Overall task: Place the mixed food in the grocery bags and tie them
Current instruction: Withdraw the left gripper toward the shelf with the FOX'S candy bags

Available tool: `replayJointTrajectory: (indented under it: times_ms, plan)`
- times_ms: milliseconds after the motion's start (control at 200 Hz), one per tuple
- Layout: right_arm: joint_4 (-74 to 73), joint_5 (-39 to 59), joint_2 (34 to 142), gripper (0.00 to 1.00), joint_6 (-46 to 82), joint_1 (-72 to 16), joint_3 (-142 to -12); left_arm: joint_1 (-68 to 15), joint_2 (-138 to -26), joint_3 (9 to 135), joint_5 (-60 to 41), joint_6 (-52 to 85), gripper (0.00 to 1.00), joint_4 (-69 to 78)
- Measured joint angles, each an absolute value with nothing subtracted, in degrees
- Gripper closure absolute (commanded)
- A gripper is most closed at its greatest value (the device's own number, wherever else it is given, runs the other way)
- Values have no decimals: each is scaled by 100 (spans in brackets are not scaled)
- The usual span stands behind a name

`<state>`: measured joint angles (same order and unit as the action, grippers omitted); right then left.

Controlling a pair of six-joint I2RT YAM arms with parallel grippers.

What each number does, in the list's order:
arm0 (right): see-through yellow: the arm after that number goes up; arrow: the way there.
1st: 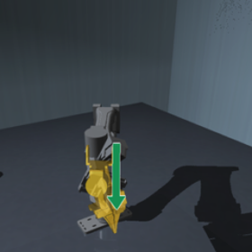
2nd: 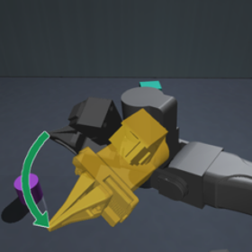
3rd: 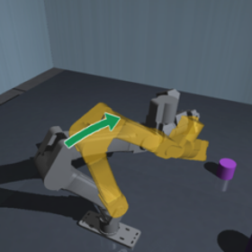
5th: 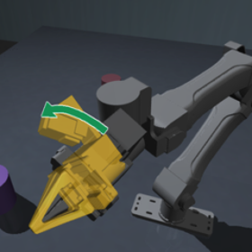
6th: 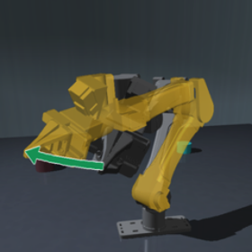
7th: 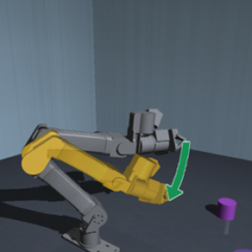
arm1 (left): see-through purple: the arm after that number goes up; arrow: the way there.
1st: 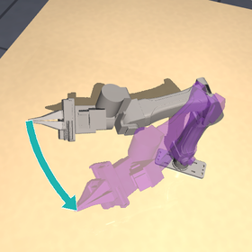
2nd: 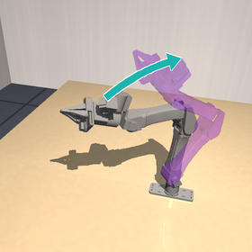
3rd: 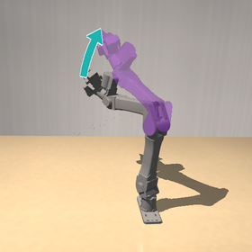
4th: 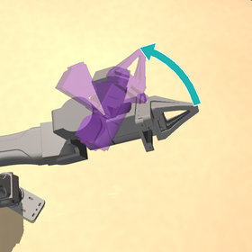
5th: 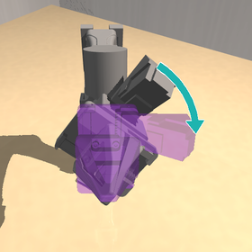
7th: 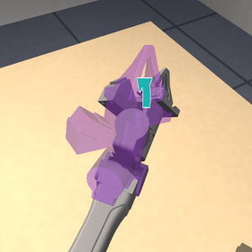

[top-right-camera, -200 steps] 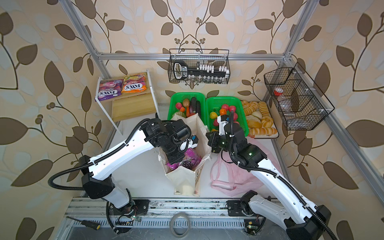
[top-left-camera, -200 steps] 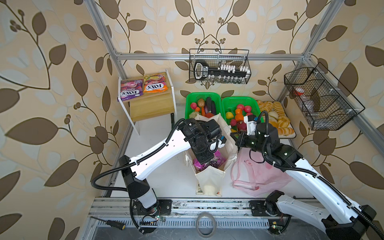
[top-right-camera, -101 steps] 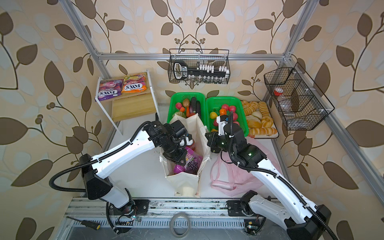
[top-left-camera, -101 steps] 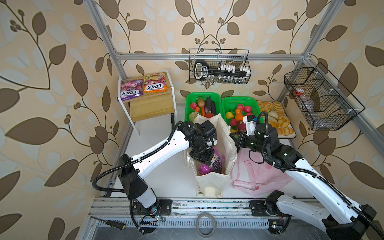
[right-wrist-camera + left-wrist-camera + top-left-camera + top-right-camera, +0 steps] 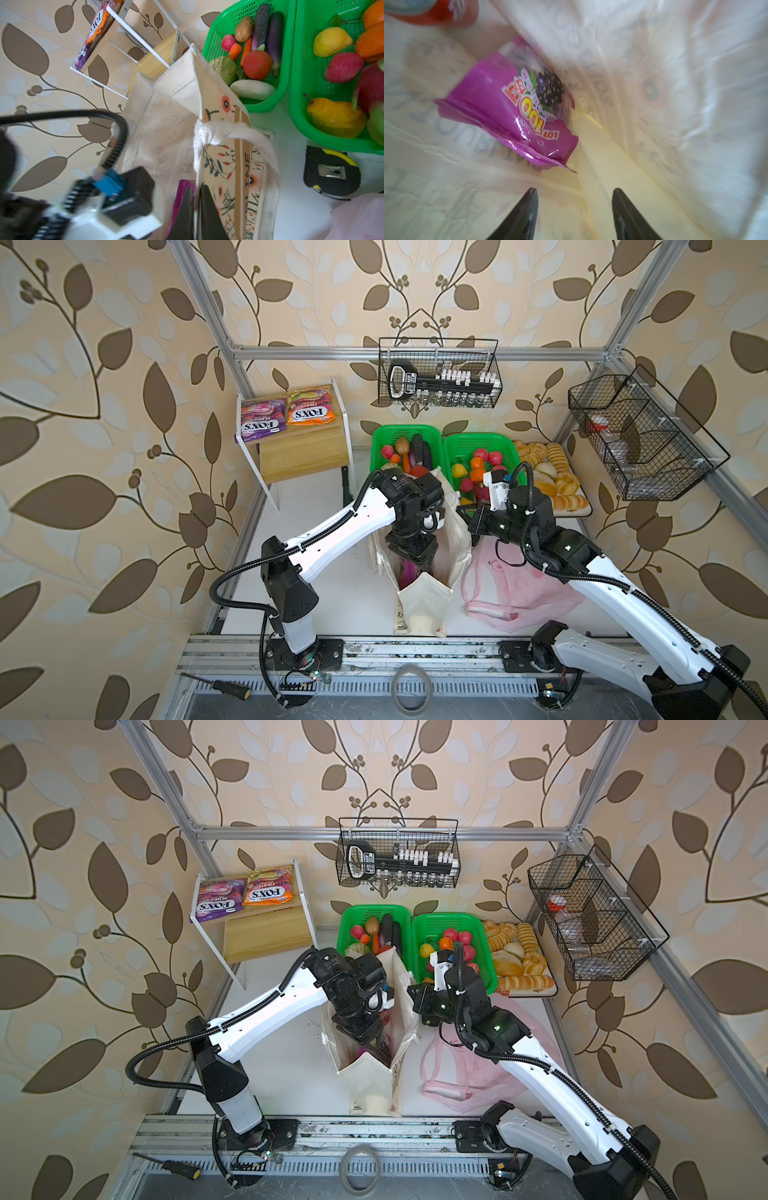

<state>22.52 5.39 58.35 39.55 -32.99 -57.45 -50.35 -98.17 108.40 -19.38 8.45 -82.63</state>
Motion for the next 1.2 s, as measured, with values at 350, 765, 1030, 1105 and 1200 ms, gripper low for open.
replayJointTrajectory:
  times_ms: [350,765,1030,1105,1200]
  plan:
    - [2250,576,5944,53,3940,-3299,-5745,-4744,-7693,10543,-836,947,14,-6888]
    - [2241,626,5944,34,3898,-3299,-5745,-897,-7627,10951,-438,1540,7,-5739]
    - [2239,624,5900,31,3905,-3299,-5747,875,-8836,11408,-1160,2569,21,-4812]
    - [2228,622,5881,31,3905,-3299,-5747,1157,-9312,11900,-1278,2825,23,-4740]
    - [2202,624,5878,30,3900,-3299,-5749,1372,-9756,12357,-1479,3037,24,-4663]
